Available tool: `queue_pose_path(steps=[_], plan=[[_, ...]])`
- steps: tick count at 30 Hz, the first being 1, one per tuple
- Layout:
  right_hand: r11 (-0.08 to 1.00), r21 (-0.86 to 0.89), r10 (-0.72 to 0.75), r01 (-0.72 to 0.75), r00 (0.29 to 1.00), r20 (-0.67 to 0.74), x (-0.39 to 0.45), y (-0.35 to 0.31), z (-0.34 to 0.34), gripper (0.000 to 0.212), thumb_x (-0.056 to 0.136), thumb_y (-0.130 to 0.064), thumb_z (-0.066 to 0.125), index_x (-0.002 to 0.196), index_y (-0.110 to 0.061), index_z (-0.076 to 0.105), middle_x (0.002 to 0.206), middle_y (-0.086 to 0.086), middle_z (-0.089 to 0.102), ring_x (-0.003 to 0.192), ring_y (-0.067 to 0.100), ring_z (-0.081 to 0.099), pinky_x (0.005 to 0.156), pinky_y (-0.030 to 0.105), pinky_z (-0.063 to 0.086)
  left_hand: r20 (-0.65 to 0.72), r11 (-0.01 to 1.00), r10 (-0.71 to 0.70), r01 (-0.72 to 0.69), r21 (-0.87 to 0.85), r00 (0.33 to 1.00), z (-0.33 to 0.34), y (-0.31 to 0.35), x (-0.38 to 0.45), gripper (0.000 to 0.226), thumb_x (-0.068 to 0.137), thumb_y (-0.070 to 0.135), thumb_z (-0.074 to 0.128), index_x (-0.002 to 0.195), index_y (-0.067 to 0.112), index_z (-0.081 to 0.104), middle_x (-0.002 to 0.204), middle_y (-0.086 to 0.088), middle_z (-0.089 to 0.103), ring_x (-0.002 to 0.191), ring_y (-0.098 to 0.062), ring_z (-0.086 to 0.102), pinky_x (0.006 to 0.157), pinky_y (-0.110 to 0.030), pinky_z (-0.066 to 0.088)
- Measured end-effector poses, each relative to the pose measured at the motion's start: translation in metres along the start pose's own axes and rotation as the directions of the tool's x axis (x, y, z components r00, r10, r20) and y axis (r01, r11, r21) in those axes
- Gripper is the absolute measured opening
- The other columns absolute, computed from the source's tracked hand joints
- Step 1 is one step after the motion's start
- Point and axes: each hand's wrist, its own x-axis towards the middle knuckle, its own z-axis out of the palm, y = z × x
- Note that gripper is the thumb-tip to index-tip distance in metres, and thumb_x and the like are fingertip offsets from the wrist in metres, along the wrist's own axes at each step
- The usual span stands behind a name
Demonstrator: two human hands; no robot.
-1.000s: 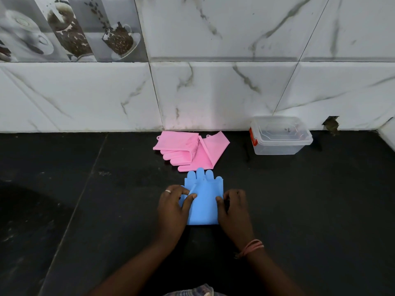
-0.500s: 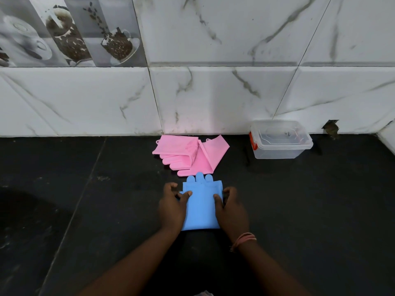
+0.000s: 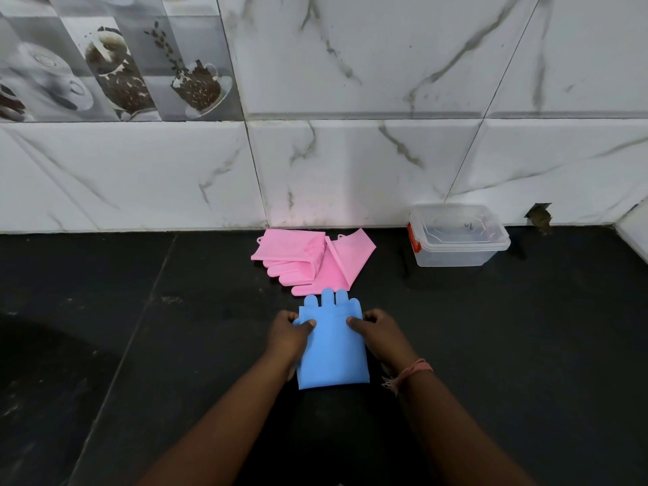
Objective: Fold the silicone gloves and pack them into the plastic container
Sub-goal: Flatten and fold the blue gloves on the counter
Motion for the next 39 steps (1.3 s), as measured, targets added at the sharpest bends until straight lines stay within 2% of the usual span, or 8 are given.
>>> queue_pose_path(steps=[6,13,18,21,27,31,35,39], plan=[[0.977,0.211,-0.043,0.033,0.998,0.043,-0.003,0.016,-0.002,0.031,0.088,-0.01,0.071,0.116,-0.006,0.058,0.113,0.015,0.069,0.102,0.028,0.069,0.091,0.046,0.056,0.178,0.954,-0.113,0.157,-0.256,0.977,-0.013,-0.007,-0.009,0.031,0.087,0.01,0.079,0.107,0.005,0.056,0.114,-0.024,0.073,0.094,-0.032,0.072,0.091,-0.052,0.059],[0.967,0.245,-0.124,0.063,0.963,0.24,0.002,0.002,-0.019,0.023,0.094,-0.011,0.065,0.117,-0.006,0.068,0.113,0.013,0.074,0.102,0.028,0.07,0.095,0.047,0.056,0.567,0.797,-0.147,0.436,-0.418,0.811,-0.028,-0.007,-0.028,0.046,0.082,0.002,0.076,0.127,0.002,0.066,0.125,-0.021,0.073,0.12,-0.038,0.068,0.108,-0.056,0.05],[0.892,-0.343,-0.233,0.294,0.95,0.207,0.017,-0.004,-0.016,0.026,0.091,-0.025,0.068,0.114,-0.012,0.07,0.108,0.003,0.071,0.099,0.021,0.067,0.088,0.037,0.053,0.371,0.903,-0.231,0.34,-0.263,0.9,-0.016,-0.012,-0.04,0.034,0.087,0.004,0.073,0.12,0.005,0.069,0.11,-0.014,0.078,0.102,-0.029,0.073,0.081,-0.037,0.059],[0.793,-0.529,-0.252,0.302,0.953,0.167,0.023,0.004,0.0,0.032,0.087,-0.029,0.069,0.116,-0.016,0.068,0.11,-0.001,0.067,0.1,0.018,0.062,0.084,0.028,0.044,0.29,0.936,-0.21,0.277,-0.216,0.934,-0.01,-0.019,-0.041,0.031,0.087,0.005,0.075,0.118,0.001,0.07,0.106,-0.016,0.079,0.102,-0.034,0.074,0.09,-0.044,0.059],[0.856,-0.329,-0.351,0.399,0.915,0.197,0.011,-0.007,0.008,0.004,0.087,-0.015,0.07,0.089,-0.017,0.069,0.087,-0.002,0.07,0.078,0.009,0.062,0.074,0.03,0.048,0.36,0.893,-0.147,0.28,-0.353,0.921,-0.017,-0.016,-0.056,0.035,0.085,0.003,0.077,0.118,0.011,0.069,0.104,-0.011,0.081,0.098,-0.031,0.077,0.084,-0.043,0.063],[0.919,-0.036,-0.385,0.394,0.912,0.141,-0.002,-0.022,0.002,0.016,0.089,-0.006,0.07,0.105,-0.004,0.071,0.102,0.009,0.075,0.087,0.011,0.068,0.079,0.027,0.055,0.164,0.923,0.186,-0.115,-0.366,0.969,-0.025,-0.007,-0.064,0.035,0.081,0.007,0.083,0.114,0.015,0.072,0.106,-0.009,0.08,0.097,-0.027,0.077,0.088,-0.051,0.062],[0.919,0.134,-0.38,0.37,0.923,0.056,-0.005,-0.045,0.004,0.021,0.087,-0.004,0.072,0.108,-0.004,0.069,0.088,0.013,0.071,0.076,0.018,0.065,0.073,0.033,0.055,-0.069,0.767,0.637,-0.621,0.165,0.768,-0.027,0.02,-0.079,0.025,0.08,0.026,0.082,0.083,0.024,0.057,0.075,0.009,0.063,0.068,-0.006,0.058,0.061,-0.024,0.048],[0.922,0.374,-0.194,0.103,0.957,0.216,-0.011,-0.046,-0.003,0.015,0.097,-0.001,0.052,0.097,-0.009,0.066,0.08,0.008,0.071,0.072,0.021,0.066,0.069,0.036,0.056,0.119,0.271,0.9,-0.75,0.604,0.42,-0.016,0.033,-0.09,0.017,0.08,0.024,0.07,0.089,0.027,0.055,0.08,0.008,0.061,0.071,-0.014,0.056,0.056,-0.032,0.044]])
